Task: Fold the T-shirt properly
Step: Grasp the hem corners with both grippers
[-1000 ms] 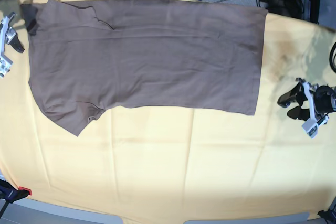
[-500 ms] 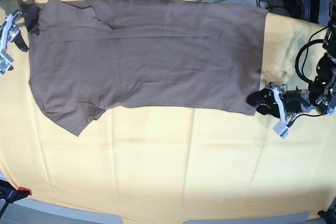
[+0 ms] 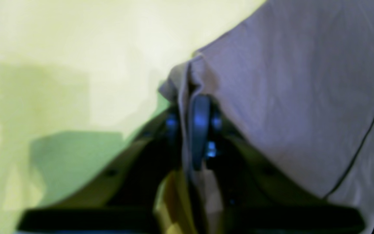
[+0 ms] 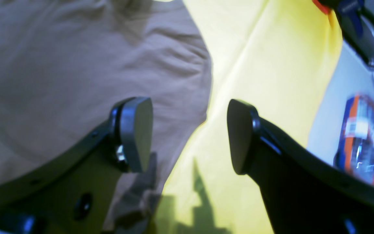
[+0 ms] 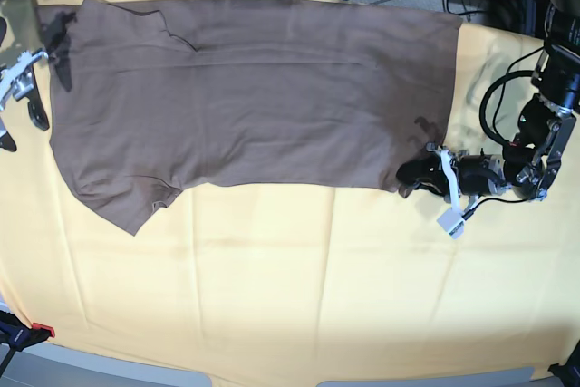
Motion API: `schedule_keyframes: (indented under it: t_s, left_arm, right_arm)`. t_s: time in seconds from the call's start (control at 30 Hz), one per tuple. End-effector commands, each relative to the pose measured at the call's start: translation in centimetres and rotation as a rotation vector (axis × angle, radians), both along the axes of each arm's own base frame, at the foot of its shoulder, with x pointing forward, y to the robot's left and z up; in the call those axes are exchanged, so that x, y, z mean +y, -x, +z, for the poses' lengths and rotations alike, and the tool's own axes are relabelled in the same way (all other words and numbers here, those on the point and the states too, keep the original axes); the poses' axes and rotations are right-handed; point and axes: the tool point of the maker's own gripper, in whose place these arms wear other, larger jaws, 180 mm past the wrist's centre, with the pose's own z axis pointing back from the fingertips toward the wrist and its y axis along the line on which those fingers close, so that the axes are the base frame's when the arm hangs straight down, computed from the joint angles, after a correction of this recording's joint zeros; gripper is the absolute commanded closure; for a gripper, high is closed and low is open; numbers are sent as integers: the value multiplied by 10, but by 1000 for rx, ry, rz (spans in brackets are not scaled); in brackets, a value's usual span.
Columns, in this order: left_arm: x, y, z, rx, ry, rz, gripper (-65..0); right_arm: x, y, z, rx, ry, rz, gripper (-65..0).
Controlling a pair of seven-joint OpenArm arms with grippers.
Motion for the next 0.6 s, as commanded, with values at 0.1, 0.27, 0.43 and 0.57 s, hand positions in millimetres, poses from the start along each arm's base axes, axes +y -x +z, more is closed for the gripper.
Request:
schedule_keyframes:
  t_s: [0.1,0.27,0.43,0.57]
  left_arm:
    - [11,-12,10,-60,-49,-6,0]
    - [12,-18,16,-81,-53,-5,0]
    - [11,-20,18,-89,-49,-4,0]
    - [11,-20,18,-90,-48,-3,0]
  right_arm:
    - [-11,-31,-13,-30,-107,-59,-381]
    - [-34,-81,-36,-31,-192,-138,-381]
    - [-54,-127,-51,-20,-305,-218,-381]
    - [-64,-154,-71,37,-391,-280,-381]
